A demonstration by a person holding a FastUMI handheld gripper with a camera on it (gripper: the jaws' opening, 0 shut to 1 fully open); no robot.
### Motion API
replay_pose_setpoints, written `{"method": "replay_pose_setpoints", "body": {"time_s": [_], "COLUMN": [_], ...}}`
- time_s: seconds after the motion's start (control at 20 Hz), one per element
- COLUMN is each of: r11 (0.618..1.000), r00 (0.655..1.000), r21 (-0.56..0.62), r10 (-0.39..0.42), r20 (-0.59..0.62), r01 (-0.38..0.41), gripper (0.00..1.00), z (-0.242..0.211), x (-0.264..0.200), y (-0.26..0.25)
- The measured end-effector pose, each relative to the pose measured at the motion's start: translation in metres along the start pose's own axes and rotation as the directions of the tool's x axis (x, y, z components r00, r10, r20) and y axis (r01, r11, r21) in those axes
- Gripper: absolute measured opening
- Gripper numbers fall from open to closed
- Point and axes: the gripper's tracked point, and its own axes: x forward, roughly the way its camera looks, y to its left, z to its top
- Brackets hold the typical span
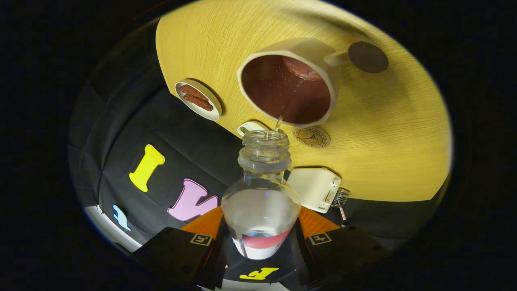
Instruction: Take the bottle from table, then pour the juice into the cup, finally place the bottle on the coaster
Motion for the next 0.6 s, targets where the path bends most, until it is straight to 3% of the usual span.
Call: {"method": "replay_pose_setpoints", "body": {"time_s": [0.6], "r11": [0.998], "r00": [1.0], "r21": [0.055], "r10": [0.028], "r20": [0.014], "r01": [-0.029], "gripper": [0.7], "z": [-0.0007], "x": [-0.0055], "y": [0.0075]}}
